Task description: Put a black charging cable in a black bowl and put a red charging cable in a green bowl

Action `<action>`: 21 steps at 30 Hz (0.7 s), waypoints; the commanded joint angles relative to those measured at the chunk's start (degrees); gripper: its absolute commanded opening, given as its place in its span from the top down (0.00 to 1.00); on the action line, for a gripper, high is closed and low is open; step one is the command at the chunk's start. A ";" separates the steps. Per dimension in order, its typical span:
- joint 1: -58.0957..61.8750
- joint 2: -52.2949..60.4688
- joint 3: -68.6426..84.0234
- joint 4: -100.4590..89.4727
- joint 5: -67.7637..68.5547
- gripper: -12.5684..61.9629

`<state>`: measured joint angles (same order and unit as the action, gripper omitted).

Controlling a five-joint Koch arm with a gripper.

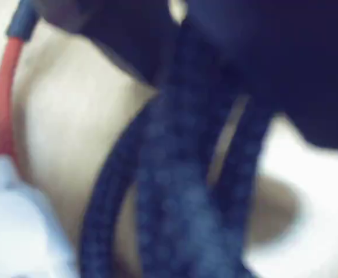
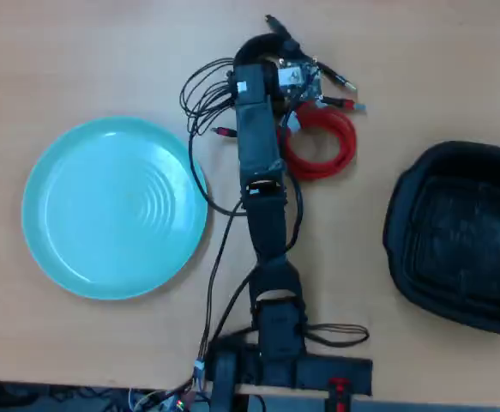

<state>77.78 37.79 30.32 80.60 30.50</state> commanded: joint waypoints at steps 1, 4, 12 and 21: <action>0.53 0.97 -6.42 -1.58 1.05 0.33; 0.62 0.97 -6.42 -1.41 1.14 0.50; 1.58 1.41 -6.50 -1.32 -0.70 0.92; 1.41 10.46 -7.65 2.46 -6.68 0.92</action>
<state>78.57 39.90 30.50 82.35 27.16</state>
